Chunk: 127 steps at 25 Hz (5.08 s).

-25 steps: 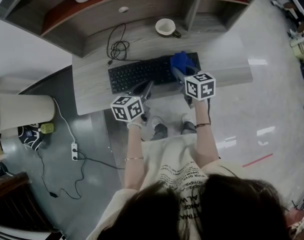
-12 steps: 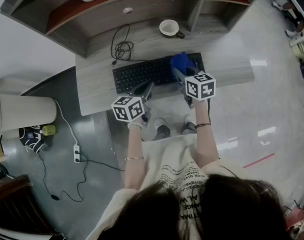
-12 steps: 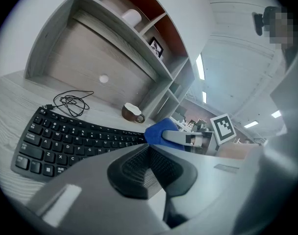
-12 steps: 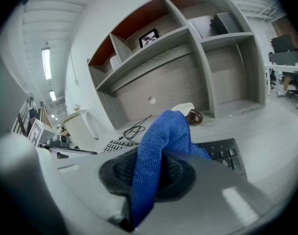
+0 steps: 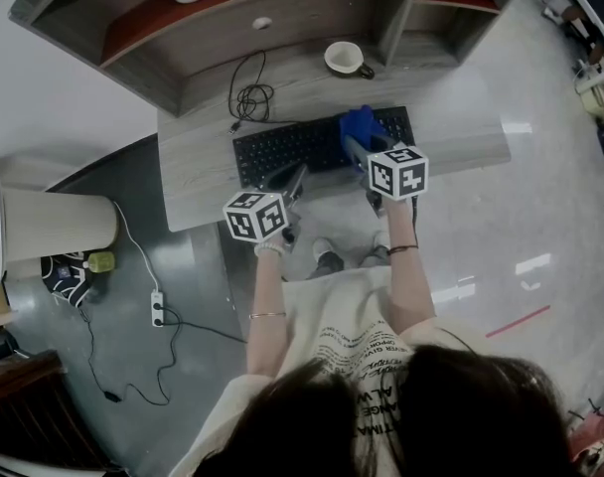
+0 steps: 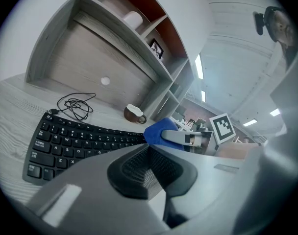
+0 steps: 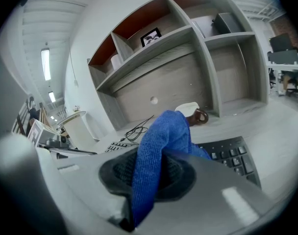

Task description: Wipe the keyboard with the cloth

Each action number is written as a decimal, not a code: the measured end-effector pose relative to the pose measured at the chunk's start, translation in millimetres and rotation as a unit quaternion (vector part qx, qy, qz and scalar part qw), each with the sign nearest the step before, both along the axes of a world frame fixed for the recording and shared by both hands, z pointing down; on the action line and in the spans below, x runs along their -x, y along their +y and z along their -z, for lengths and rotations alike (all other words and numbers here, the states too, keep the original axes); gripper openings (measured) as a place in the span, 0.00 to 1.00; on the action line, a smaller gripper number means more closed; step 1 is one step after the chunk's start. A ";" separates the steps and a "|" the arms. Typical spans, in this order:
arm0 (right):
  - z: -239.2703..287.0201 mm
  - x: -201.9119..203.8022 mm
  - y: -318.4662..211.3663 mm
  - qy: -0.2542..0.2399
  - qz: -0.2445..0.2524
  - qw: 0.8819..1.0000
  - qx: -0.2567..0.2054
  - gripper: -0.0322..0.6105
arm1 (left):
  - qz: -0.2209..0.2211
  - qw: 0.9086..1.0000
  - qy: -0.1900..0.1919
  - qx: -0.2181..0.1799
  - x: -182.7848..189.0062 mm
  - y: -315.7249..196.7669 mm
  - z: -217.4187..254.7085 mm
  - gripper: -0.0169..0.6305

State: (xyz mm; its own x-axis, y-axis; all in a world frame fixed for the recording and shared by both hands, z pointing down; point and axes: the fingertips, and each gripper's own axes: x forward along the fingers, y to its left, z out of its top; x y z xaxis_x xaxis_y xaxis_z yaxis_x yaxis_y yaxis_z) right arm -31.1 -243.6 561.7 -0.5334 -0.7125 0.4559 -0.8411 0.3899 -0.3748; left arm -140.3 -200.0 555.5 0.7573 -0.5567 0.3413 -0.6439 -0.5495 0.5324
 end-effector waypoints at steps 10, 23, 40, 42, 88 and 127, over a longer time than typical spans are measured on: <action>-3.3 22.3 -7.0 -0.005 0.008 1.000 -0.001 0.14 | 0.009 1.000 -0.002 -0.002 22.4 -5.9 -1.4 0.02; -4.1 51.1 -12.1 -0.012 0.033 0.999 0.001 0.14 | 0.029 1.000 -0.004 -0.009 45.0 -12.5 4.0 0.02; -1.7 100.0 -15.1 -0.029 0.125 0.992 0.008 0.14 | 0.089 0.996 -0.010 -0.005 62.1 -19.6 6.4 0.02; -1.5 105.4 -16.1 -0.031 0.139 0.990 0.010 0.14 | 0.096 0.995 -0.011 -0.004 61.4 -21.5 6.5 0.02; -6.7 183.1 -18.1 -0.071 0.229 0.970 0.041 0.14 | 0.219 0.975 -0.025 -0.007 131.8 -24.2 10.0 0.02; -5.9 256.0 -8.3 -0.069 0.194 0.978 0.039 0.14 | 0.192 0.981 -0.021 -0.004 210.2 -14.8 7.7 0.02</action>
